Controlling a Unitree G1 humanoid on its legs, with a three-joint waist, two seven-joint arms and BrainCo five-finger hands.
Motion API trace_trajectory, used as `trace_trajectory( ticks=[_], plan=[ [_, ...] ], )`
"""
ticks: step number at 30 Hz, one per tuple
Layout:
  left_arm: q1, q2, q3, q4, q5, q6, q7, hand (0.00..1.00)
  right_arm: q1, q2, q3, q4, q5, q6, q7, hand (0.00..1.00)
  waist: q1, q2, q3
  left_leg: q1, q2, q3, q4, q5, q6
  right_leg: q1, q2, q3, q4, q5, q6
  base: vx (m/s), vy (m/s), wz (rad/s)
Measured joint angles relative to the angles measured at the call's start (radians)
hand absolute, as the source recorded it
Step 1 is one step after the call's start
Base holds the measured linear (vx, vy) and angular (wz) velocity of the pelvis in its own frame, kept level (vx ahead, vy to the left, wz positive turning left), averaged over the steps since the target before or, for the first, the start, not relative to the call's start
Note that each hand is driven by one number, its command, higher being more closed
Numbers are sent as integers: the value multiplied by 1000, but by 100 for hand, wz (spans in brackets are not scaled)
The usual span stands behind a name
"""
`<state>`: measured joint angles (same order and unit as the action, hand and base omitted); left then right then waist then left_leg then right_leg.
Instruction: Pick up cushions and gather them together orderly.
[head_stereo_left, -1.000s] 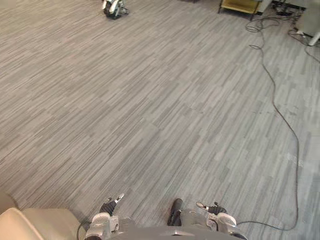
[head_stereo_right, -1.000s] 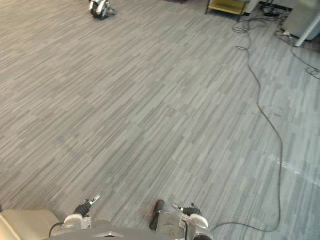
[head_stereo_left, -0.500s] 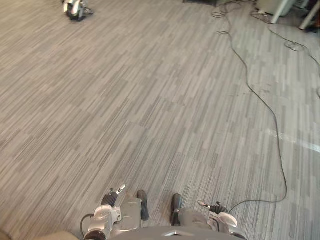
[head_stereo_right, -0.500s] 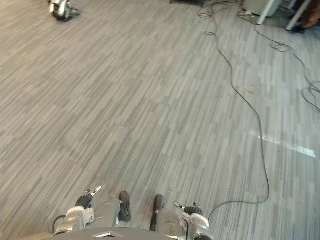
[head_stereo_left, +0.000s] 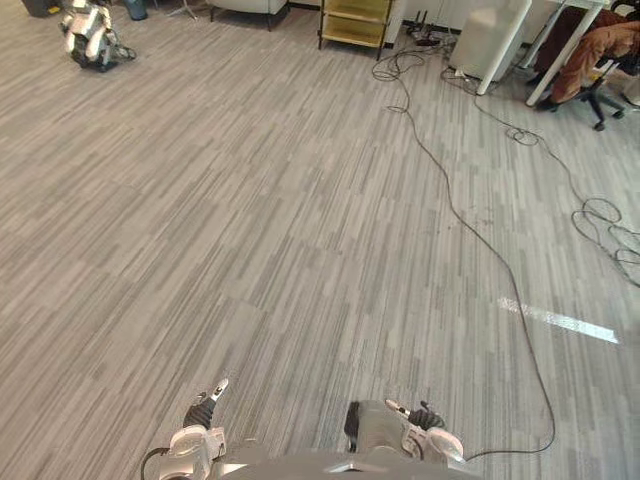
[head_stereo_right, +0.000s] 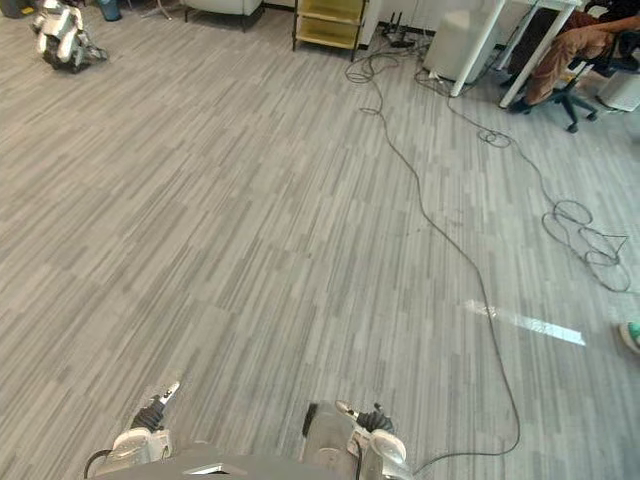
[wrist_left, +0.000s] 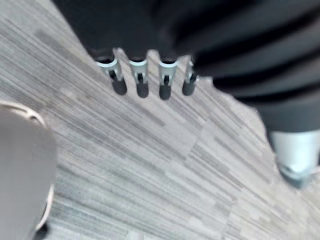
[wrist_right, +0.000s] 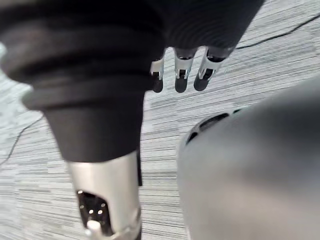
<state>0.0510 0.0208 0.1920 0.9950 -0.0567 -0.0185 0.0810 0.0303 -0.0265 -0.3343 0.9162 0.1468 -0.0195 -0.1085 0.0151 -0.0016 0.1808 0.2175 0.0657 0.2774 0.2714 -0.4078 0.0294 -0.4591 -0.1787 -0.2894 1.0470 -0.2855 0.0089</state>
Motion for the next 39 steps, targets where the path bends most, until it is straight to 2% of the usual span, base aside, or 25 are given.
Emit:
trace_trajectory(
  ticks=[1, 3, 4, 5, 7, 8, 9, 12, 13, 15, 17, 20, 21, 22, 24, 25, 26, 29, 31, 33, 35, 36, 37, 38, 39],
  plan=[
    [-1, -1, -6, 2, 0, 0, -1, 0, -6, -2, 0, -1, -1, -1, 0, 0, -9, 2, 2, 34, 21, -7, -23, 7, -7, -32, 25, -30, -150, 8, -8, 651, -196, 9],
    [-7, 1, -27, 10, 1, 0, 0, 0, -6, -6, 2, -1, -1, -6, -1, 0, -18, -3, 3, 77, 31, -49, -40, 7, -7, -61, 79, 10, -450, 109, -8, 579, -229, 21],
    [-6, 7, -38, 13, 2, -1, -1, 0, 1, -12, 7, 5, -4, -3, -1, 0, -26, -7, 4, 97, 27, -87, -48, 8, -11, -40, 96, 54, -637, 269, -3, 638, -268, 38],
    [-31, -8, -39, 46, 2, -1, -1, 0, -16, -40, -1, 18, -18, 3, -1, 0, -29, 30, 19, 107, 49, -150, -45, 38, -22, -2, 114, 48, -644, 363, -38, 723, -323, 47],
    [-48, -29, -36, 49, 5, -7, -4, 0, -31, -50, -32, 54, -38, 4, -3, 0, -28, 32, 32, 95, 11, -246, -72, 72, -25, -11, 87, 65, -579, 299, -43, 511, -249, 34],
    [-44, -37, -31, 48, 24, -9, -2, 0, -32, -59, -52, 82, -32, 7, -3, 0, -33, 52, 36, 92, 18, -268, -77, 166, -50, 11, 87, 49, -526, 244, -53, 340, -177, 14],
    [-37, -40, -27, 48, 24, -9, -1, 0, -27, -61, -52, 83, -33, 8, -3, 0, -33, 58, 33, 97, 29, -261, -31, 178, -63, 30, 96, 48, -509, 210, -54, 445, -194, 10],
    [-27, -40, 9, 37, 25, -4, -4, 0, -5, -60, -36, 56, -36, 19, -3, 0, -43, 73, 27, -47, 67, -304, 337, 336, -125, 146, 123, 6, -553, 117, -38, 477, -157, 19],
    [-26, -40, 14, 35, 28, -4, -6, 0, 6, -62, -31, 42, -37, 19, -4, 0, -39, 80, 29, -105, 81, -303, 455, 454, -148, 188, 138, 4, -589, 112, -40, 422, -86, -1],
    [-17, -40, 42, 7, 28, -2, -9, 0, 12, -59, -17, 41, -35, 15, -5, 0, -17, 86, 29, -267, 184, -192, 780, 393, -131, 325, 179, 18, -699, 96, -61, 431, -51, -15],
    [-15, -37, 42, -29, 21, -3, -9, 0, 13, -51, 19, 43, -34, 18, -5, 0, 7, 67, 39, -363, 206, -99, 842, 290, -95, 460, 183, 52, -800, 86, -47, 459, -11, -21],
    [-13, -37, 39, -40, 18, -7, -9, 0, -7, -34, 16, 74, -34, 21, -5, 0, 24, 71, 37, -454, 196, -26, 729, 195, -93, 548, 164, 71, -869, 105, -22, 434, 99, -35],
    [-16, -33, 35, -44, 17, -18, -10, 0, -34, -36, 7, 89, -31, 24, -5, 0, 32, 67, 39, -504, 164, 25, 506, 162, -86, 604, 130, 87, -910, 105, -9, 448, 169, -39],
    [-18, -32, 32, -44, 14, -23, -10, 0, -34, -33, 3, 89, -31, 23, -6, 0, 34, 64, 39, -510, 144, 27, 420, 169, -89, 619, 116, 88, -922, 104, 1, 469, 193, -35],
    [-18, -33, 21, -43, 9, -31, -9, 0, -30, -29, -5, 90, -28, 23, -7, 0, 38, 59, 37, -515, 80, 16, 50, 281, -100, 671, 72, 95, -962, 79, 44, 472, 268, -22],
    [-18, -33, 22, -44, -2, -34, -10, 0, -22, -25, 1, 91, -27, 23, -9, 0, 49, 55, 36, -511, 60, 22, -27, 443, -89, 707, 47, 110, -988, 52, 60, 661, 364, -17],
    [-25, -31, 22, -44, -2, -34, -8, 0, -27, -16, 18, 90, -27, 24, -11, 0, 46, 36, 22, -519, 27, 34, 11, 426, -13, 723, 21, 119, -1003, 52, 36, 565, 286, -9],
    [-41, -16, 72, -55, -25, -41, -17, 0, -48, 24, 17, 94, -27, 24, -10, 0, 70, 17, 37, -598, 92, 49, 310, 321, 19, 784, 26, 169, -1049, 206, 29, 568, 298, -1],
    [-35, -2, 106, -59, -20, -44, -22, 0, -49, 38, 17, 117, -27, 22, -9, 0, 89, -12, 8, -628, 51, 13, 286, 287, -1, 811, -8, 209, -1034, 243, 56, 427, 310, -15],
    [-2, 20, 82, -35, -22, -40, -22, 0, -32, 28, 19, 146, -35, 17, -5, 0, 81, -47, -55, -596, -7, 7, 228, 245, 40, 758, -51, 238, -862, 212, 102, 427, 263, -2],
    [-3, 51, 44, 0, -16, -28, -21, 0, -29, 10, 14, 163, -37, 23, -3, 0, 58, -55, -55, -550, -62, 6, 230, 181, 55, 590, -83, 336, -464, 257, 215, 466, 256, 33],
    [-3, 57, 37, 4, -15, -25, -21, 0, -23, 10, 13, 163, -38, 23, -3, 0, 55, -55, -53, -538, -69, 5, 229, 174, 56, 558, -78, 353, -389, 266, 231, 435, 207, 19],
    [4, 73, 28, 19, -15, -16, -20, 0, -11, 4, 9, 161, -38, 21, -2, 0, 55, -63, -42, -466, -101, 5, 206, 142, 64, 459, -72, 383, -124, 287, 259, 436, 194, 7],
    [14, 81, 10, 20, -15, -4, -19, 0, -5, -4, 2, 159, -33, 20, 0, 0, 49, -52, -17, -359, -133, 1, 150, 126, 68, 389, -81, 331, 50, 256, 201, 527, 231, 6],
    [24, 82, -1, 20, -15, -2, -20, 0, -4, -9, -2, 154, -32, 16, 0, 0, 41, -50, -16, -316, -141, -6, 122, 122, 71, 364, -80, 296, 93, 227, 153, 445, 186, 12]
  ],
)
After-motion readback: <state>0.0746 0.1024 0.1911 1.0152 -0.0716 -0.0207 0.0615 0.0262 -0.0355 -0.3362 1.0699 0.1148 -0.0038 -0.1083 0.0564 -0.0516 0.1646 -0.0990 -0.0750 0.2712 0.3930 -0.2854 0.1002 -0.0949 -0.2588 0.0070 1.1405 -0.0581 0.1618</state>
